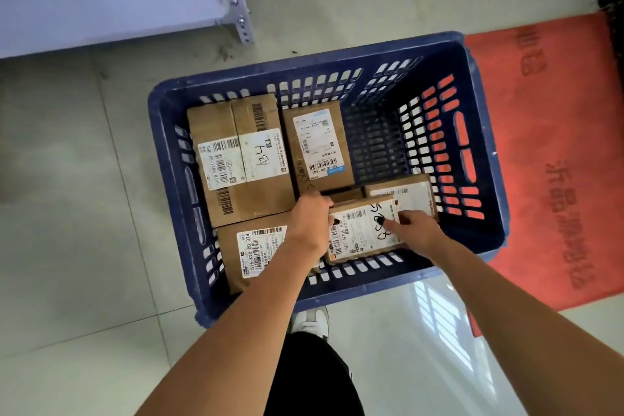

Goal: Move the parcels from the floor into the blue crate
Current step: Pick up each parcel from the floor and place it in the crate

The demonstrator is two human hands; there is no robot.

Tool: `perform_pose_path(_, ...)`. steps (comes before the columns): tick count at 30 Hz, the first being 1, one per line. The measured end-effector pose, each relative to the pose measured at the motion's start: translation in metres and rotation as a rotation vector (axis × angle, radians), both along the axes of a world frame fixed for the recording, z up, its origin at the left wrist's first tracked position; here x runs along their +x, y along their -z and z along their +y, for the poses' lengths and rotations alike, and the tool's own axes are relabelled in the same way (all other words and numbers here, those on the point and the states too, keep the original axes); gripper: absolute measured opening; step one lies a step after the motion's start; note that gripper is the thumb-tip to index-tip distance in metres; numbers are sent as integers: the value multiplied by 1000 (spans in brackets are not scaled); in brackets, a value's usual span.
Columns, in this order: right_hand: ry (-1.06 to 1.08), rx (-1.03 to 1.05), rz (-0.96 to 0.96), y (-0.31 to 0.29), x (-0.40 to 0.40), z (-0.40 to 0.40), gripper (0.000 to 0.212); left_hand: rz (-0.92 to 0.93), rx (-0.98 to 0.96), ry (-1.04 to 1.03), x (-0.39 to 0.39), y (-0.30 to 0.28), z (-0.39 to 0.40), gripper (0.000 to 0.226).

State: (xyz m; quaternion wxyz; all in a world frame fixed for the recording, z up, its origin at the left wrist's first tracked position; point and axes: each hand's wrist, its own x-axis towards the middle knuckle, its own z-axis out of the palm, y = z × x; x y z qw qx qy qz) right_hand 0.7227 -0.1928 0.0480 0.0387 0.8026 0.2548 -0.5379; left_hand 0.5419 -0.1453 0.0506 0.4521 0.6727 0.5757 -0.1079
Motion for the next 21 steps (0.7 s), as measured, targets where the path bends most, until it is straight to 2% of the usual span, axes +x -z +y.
perform_pose_path(7,-125,-4,16,15,-15,6,38,262,181,306,8,4,-3,25)
perform_pose_path(13,-154,-38,30,10,-16,13,44,250,210,294,0,12,9,27)
perform_pose_path(16,-102,-10,-13,-2,-17,15,57,143,151,191,-3,2,8,41)
perform_pose_path(21,-45,104,1,-51,-41,35,64,-72,-29,-206,-22,-49,25,54)
